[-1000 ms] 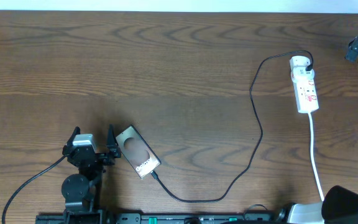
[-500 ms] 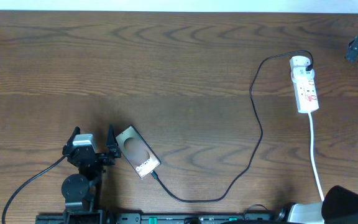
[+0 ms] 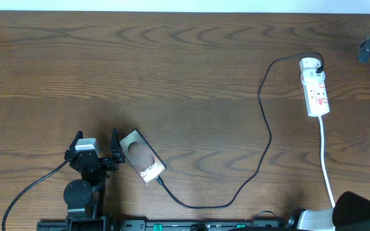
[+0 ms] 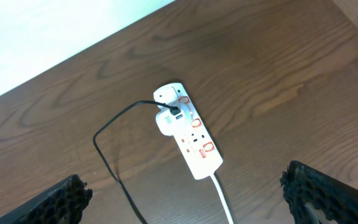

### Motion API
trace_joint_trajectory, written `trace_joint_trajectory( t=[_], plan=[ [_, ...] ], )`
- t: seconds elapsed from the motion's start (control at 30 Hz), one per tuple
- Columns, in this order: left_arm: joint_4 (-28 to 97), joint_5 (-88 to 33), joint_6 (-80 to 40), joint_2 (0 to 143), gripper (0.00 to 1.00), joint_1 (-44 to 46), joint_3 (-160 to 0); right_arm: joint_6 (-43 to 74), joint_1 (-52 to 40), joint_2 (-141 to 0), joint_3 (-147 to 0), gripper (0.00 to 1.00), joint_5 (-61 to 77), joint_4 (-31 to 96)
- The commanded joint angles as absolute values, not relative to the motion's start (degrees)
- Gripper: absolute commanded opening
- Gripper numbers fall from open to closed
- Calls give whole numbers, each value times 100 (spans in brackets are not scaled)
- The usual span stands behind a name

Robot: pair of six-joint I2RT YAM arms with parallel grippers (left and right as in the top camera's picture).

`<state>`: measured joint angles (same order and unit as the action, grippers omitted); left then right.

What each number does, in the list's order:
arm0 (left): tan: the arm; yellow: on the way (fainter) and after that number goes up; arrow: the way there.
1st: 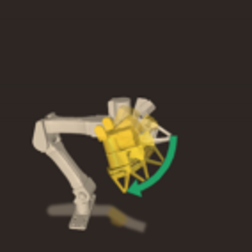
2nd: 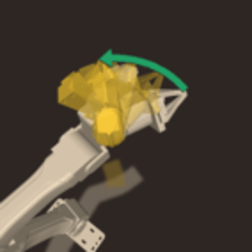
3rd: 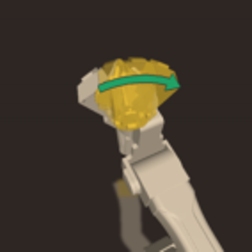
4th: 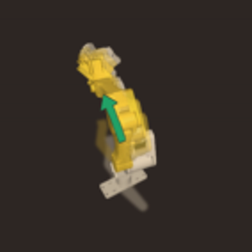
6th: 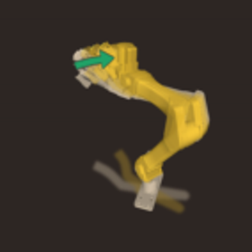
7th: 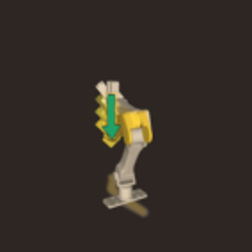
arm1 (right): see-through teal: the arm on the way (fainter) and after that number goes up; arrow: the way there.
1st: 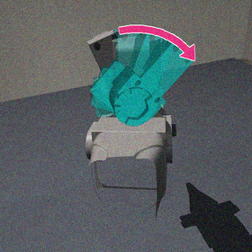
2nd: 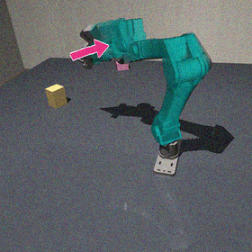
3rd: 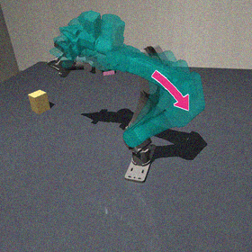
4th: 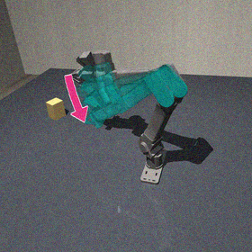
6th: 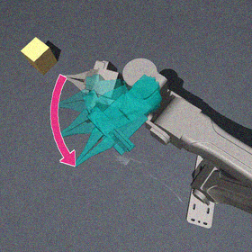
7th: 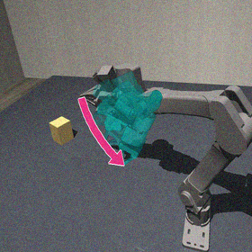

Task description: Plug charger to phone and switch on socket

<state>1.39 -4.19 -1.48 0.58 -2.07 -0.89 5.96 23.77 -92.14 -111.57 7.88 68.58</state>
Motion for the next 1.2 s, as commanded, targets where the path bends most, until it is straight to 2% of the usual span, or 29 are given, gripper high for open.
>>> trace_joint_trajectory(
  t=[0.0,0.2,0.3,0.4,0.6,0.87,1.03,1.17],
  plan=[
    [381,-486,-178,23,89,-178,-23,679,2357,-9004,-11168,99,762,6875],
    [381,-486,-178,23,89,-178,-23,683,2250,-8401,-11078,99,766,6810],
    [381,-486,-178,23,88,-178,-23,685,1997,-7950,-10683,99,788,6233],
    [381,-486,-178,23,88,-178,-23,663,1579,-7319,-9778,99,768,4993],
    [381,-486,-178,23,89,-178,-23,661,838,-5730,-7078,99,762,1966],
    [381,-486,-178,23,89,-178,-23,659,587,-3743,-3531,99,764,-2003],
    [381,-486,-178,23,88,-178,-23,659,589,-2790,-2029,99,644,-3280],
    [381,-486,-178,23,88,-178,-23,659,589,-2121,-1221,99,469,-3496]
  ],
)
